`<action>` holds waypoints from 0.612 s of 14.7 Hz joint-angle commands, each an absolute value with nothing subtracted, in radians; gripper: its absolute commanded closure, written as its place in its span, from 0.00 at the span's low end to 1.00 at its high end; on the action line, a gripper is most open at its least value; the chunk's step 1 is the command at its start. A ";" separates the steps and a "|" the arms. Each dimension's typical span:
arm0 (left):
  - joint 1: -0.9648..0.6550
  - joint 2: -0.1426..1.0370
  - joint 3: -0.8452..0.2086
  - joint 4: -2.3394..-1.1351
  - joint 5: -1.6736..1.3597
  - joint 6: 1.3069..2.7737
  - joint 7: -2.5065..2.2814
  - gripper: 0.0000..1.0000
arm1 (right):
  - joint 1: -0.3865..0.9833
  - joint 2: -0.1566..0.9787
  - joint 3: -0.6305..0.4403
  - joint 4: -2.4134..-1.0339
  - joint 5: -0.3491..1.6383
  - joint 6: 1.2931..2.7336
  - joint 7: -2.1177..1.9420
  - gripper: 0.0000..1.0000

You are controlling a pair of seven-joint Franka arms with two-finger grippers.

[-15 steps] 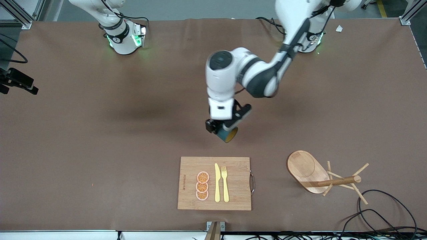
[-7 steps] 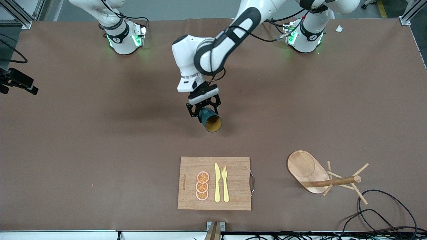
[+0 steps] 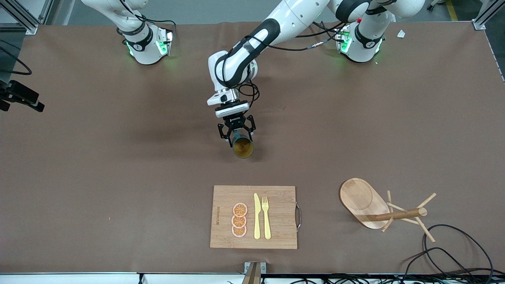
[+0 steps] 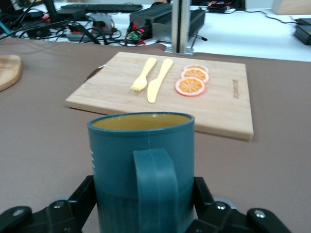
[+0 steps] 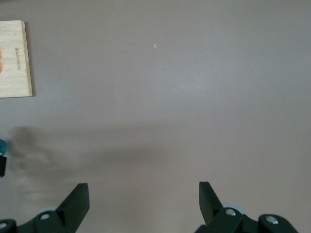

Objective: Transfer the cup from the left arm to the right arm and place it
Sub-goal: 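Set the mug on the table and open the left gripper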

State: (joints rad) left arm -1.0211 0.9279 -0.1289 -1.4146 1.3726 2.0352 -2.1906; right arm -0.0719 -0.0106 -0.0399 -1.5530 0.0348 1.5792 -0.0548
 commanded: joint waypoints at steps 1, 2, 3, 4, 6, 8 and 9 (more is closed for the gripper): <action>-1.065 0.997 -0.113 -1.394 1.504 1.971 -2.285 0.32 | -0.097 -0.025 -0.026 -1.565 0.044 1.577 -0.069 0.00; -1.065 1.011 -0.114 -1.394 1.535 1.959 -2.322 0.32 | -0.097 -0.025 -0.026 -1.565 0.044 1.577 -0.071 0.00; -1.068 1.014 -0.114 -1.394 1.543 1.959 -2.356 0.29 | -0.097 -0.025 -0.026 -1.565 0.044 1.577 -0.069 0.00; -1.074 1.015 -0.114 -1.394 1.542 1.959 -2.365 0.22 | -0.097 -0.025 -0.026 -1.565 0.044 1.577 -0.069 0.00; -1.089 1.023 -0.115 -1.397 1.537 1.957 -2.370 0.00 | -0.097 -0.025 -0.026 -1.565 0.044 1.577 -0.071 0.00; -1.110 1.028 -0.118 -1.414 1.528 1.942 -2.373 0.00 | -0.097 -0.025 -0.026 -1.565 0.044 1.578 -0.071 0.00; -1.118 1.022 -0.124 -1.419 1.522 1.927 -2.382 0.00 | -0.097 -0.023 -0.026 -1.563 0.044 1.580 -0.071 0.00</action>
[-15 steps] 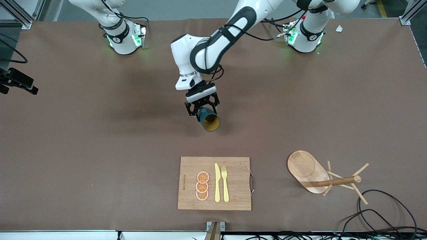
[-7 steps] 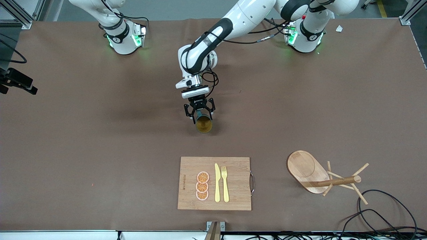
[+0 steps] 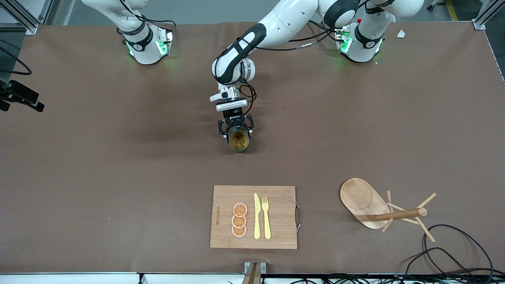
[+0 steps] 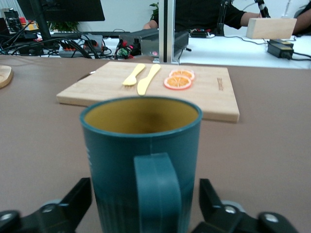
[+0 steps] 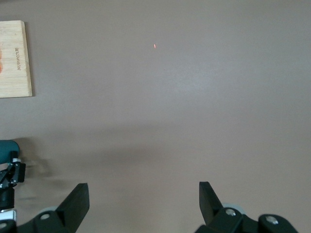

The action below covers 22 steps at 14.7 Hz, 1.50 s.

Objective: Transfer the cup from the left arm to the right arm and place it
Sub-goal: 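Set the mug on the table and open the left gripper, then withdraw the left gripper while the right gripper reaches the mug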

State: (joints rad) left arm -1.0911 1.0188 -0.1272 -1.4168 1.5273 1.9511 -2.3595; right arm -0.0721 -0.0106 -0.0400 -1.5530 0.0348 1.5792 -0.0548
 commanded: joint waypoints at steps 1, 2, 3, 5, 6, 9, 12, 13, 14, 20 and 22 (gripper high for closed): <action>-1.130 1.014 -0.144 -1.419 1.494 1.919 -2.394 0.00 | -0.097 -0.023 -0.026 -1.563 0.044 1.580 -0.071 0.00; -1.144 1.006 -0.164 -1.414 1.456 1.907 -2.396 0.00 | -0.100 -0.021 -0.025 -1.562 0.049 1.583 -0.069 0.00; -1.152 0.984 -0.179 -1.414 1.416 1.882 -2.392 0.00 | -0.098 -0.017 -0.025 -1.562 0.048 1.582 -0.069 0.00; -1.158 0.938 -0.248 -1.414 1.285 1.815 -2.393 0.00 | -0.091 -0.002 -0.025 -1.562 0.048 1.580 -0.069 0.00; -1.160 0.914 -0.274 -1.416 1.234 1.772 -2.388 0.00 | -0.087 0.009 -0.023 -1.560 0.046 1.580 -0.069 0.00; -1.151 0.829 -0.377 -1.417 1.132 1.625 -2.382 0.00 | -0.071 0.034 -0.018 -1.562 0.051 1.588 -0.068 0.00; -1.126 0.639 -0.394 -1.424 0.929 1.597 -2.274 0.00 | -0.048 0.058 -0.018 -1.563 0.071 1.591 -0.067 0.00; -1.096 0.582 -0.394 -1.424 0.870 1.597 -2.225 0.00 | -0.040 0.064 -0.018 -1.565 0.075 1.592 -0.069 0.00; -1.060 0.528 -0.394 -1.424 0.827 1.595 -2.165 0.00 | -0.034 0.075 -0.020 -1.568 0.081 1.603 -0.069 0.00; -0.671 0.359 -0.394 -1.413 0.516 1.600 -1.679 0.00 | 0.047 0.127 -0.020 -1.595 0.083 1.675 -0.055 0.00; -0.525 0.354 -0.400 -1.410 0.454 1.606 -1.555 0.00 | 0.077 0.126 -0.020 -1.638 0.098 1.724 -0.022 0.00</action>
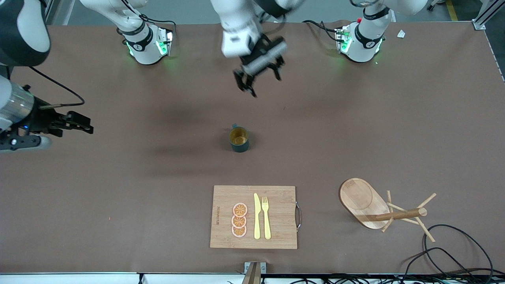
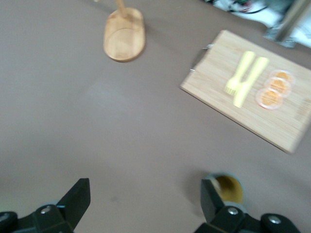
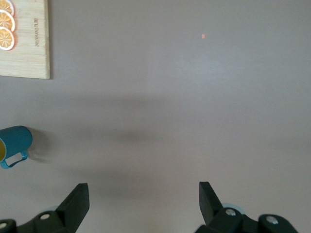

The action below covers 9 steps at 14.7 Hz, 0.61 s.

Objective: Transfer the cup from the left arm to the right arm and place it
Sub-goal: 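Withdraw the left gripper while the right gripper reaches the mug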

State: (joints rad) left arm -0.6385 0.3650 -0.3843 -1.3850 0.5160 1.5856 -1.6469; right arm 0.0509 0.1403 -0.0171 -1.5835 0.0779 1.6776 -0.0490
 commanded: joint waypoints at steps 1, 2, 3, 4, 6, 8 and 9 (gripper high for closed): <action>-0.458 0.353 -0.402 -1.402 0.427 1.608 -1.484 0.00 | 0.093 0.127 -0.018 -1.657 0.104 1.747 0.006 0.00; -0.390 0.353 -0.402 -1.391 0.395 1.608 -1.409 0.00 | 0.118 0.127 -0.020 -1.676 0.112 1.771 0.047 0.00; -0.327 0.353 -0.403 -1.390 0.374 1.609 -1.341 0.00 | 0.158 0.129 -0.020 -1.704 0.113 1.810 0.098 0.00; -0.261 0.353 -0.403 -1.388 0.364 1.623 -1.275 0.00 | 0.199 0.136 -0.020 -1.724 0.114 1.842 0.150 0.00; -0.136 0.359 -0.400 -1.388 0.325 1.672 -1.174 0.00 | 0.274 0.178 -0.020 -1.732 0.114 1.877 0.211 0.00; -0.031 0.360 -0.400 -1.388 0.308 1.681 -1.051 0.00 | 0.334 0.225 -0.020 -1.735 0.114 1.919 0.265 0.00; 0.018 0.357 -0.400 -1.390 0.301 1.681 -0.989 0.00 | 0.368 0.253 -0.020 -1.738 0.114 1.945 0.276 0.00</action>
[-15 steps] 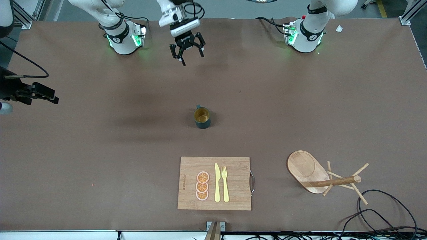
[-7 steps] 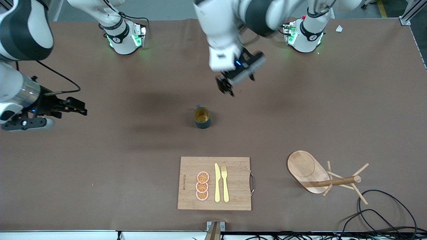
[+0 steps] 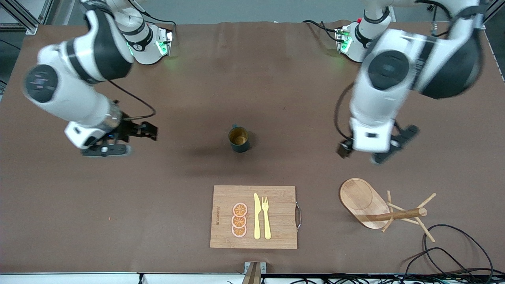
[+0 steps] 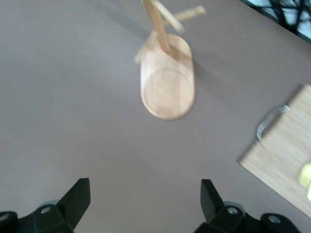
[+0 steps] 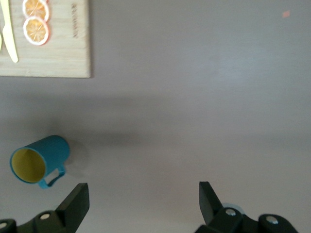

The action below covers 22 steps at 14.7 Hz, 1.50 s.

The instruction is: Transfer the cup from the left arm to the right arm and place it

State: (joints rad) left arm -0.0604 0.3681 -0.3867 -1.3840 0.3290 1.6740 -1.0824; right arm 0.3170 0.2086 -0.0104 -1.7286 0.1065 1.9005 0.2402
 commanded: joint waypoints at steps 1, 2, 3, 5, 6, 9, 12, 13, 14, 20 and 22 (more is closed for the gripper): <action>0.064 0.354 -0.403 -1.388 0.298 1.680 -0.918 0.00 | 0.406 0.282 -0.020 -1.738 0.114 1.977 0.322 0.00; 0.108 0.341 -0.405 -1.388 0.296 1.680 -0.831 0.00 | 0.454 0.319 -0.020 -1.738 0.114 2.014 0.400 0.00; 0.145 0.309 -0.405 -1.388 0.284 1.680 -0.757 0.00 | 0.495 0.348 -0.020 -1.738 0.114 2.049 0.452 0.00; 0.204 0.269 -0.403 -1.388 0.238 1.674 -0.631 0.00 | 0.543 0.393 -0.020 -1.741 0.114 2.083 0.483 0.00; 0.236 0.237 -0.403 -1.390 0.220 1.664 -0.573 0.00 | 0.560 0.403 -0.020 -1.752 0.114 2.098 0.489 0.00; 0.305 0.215 -0.403 -1.388 0.138 1.640 -0.456 0.00 | 0.623 0.428 -0.018 -1.828 0.114 2.247 0.569 0.00; 0.304 0.209 -0.410 -1.381 0.123 1.579 -0.417 0.00 | 0.658 0.471 -0.018 -1.832 0.117 2.308 0.633 0.00; 0.295 0.207 -0.407 -1.364 0.124 1.565 -0.390 0.00 | 0.660 0.486 -0.018 -1.832 0.118 2.333 0.638 0.00; 0.267 0.177 -0.391 -1.368 0.120 1.565 -0.362 0.00 | 0.672 0.495 -0.018 -1.832 0.118 2.344 0.658 0.00; 0.108 0.020 -0.175 -1.517 0.051 1.536 -0.235 0.00 | 0.696 0.528 -0.020 -1.830 0.109 2.375 0.641 0.69; 0.077 -0.009 -0.144 -1.528 0.049 1.510 -0.216 0.00 | 0.695 0.528 -0.020 -1.829 0.109 2.375 0.626 0.92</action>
